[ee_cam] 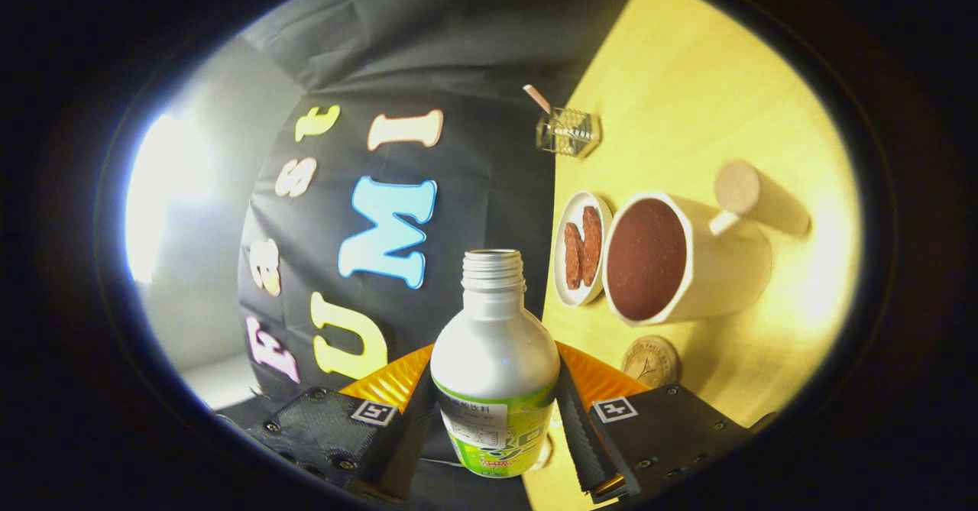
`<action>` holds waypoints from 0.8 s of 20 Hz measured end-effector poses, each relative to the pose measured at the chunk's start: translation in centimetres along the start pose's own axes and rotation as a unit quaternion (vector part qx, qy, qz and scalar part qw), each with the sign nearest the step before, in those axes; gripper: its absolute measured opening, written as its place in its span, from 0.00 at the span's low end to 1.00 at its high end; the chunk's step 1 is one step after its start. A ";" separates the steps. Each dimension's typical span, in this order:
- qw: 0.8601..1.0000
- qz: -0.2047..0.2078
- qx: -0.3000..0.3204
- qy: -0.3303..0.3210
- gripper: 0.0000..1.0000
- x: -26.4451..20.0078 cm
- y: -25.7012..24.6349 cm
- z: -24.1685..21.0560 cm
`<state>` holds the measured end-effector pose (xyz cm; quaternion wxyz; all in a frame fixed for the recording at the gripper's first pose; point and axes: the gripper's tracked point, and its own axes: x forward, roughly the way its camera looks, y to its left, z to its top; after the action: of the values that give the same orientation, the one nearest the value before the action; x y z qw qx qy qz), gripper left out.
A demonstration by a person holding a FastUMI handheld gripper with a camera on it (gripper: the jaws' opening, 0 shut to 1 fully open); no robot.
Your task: Take the bottle from table, then pour the juice into the cup, finally place the bottle on the coaster
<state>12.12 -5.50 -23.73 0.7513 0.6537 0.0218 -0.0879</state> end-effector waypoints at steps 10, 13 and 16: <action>0.879 -0.050 -0.473 -0.022 0.78 -1.7 4.7 1.2; 0.827 -0.043 -0.560 -0.037 0.78 -2.3 7.0 0.8; 0.805 -0.032 -0.591 -0.032 0.78 -2.2 7.6 -0.1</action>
<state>11.16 -4.14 -16.01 0.9893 0.0788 0.0667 -0.1027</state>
